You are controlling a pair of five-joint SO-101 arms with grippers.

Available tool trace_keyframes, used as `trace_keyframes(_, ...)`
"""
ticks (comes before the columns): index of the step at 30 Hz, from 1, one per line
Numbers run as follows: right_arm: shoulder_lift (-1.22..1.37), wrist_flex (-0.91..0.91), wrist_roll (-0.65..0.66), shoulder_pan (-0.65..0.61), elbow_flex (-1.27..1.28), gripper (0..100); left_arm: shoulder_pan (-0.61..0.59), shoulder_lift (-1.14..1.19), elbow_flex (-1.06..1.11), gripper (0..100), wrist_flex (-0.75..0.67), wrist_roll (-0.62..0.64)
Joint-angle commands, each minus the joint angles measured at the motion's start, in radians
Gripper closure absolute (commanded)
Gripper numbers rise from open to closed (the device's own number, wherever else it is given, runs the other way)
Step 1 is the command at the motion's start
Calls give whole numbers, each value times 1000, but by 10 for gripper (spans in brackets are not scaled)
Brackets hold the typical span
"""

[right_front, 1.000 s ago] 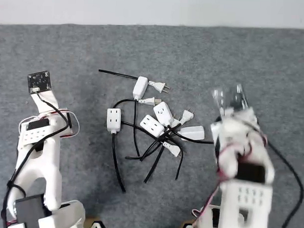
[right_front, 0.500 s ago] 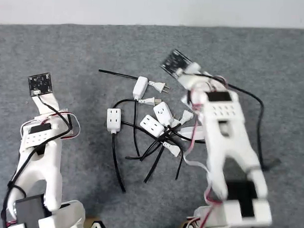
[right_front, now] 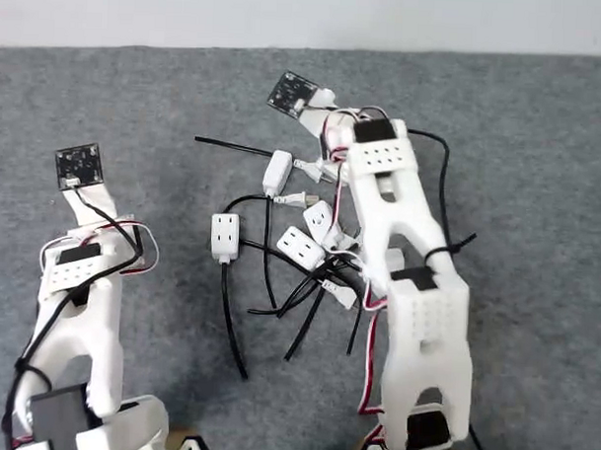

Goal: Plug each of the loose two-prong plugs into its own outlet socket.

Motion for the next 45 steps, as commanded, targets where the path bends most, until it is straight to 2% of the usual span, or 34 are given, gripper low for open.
trace_keyframes(1, 74, 62, 9, -12, -247, 862, -6, -35, -10, 985, -28, -9)
trace_keyframes(6, 240, 154, 15, -12, -453, 861, -6, -34, -12, 985, -28, -9)
trace_keyframes(13, 453, 183, 15, -12, -591, 861, -6, -31, -13, 985, -28, -9)
trace_keyframes(23, 484, 384, 8, 2, -767, 862, -8, -29, -15, 985, -28, -9)
trace_keyframes(27, 487, 493, -95, -5, -937, 861, -8, -28, -15, 985, -28, -9)
trace_keyframes(29, 493, 545, -106, -27, -1003, 861, -8, -28, -15, 985, -28, -9)
trace_keyframes(33, 496, 562, -103, -62, -937, 861, -8, -28, -15, 985, -28, -9)
trace_keyframes(39, 535, 461, -94, -65, -858, 860, -8, -28, -15, 985, -28, -9)
trace_keyframes(45, 593, 433, -94, -73, -850, 753, -11, -28, -15, 985, -28, -9)
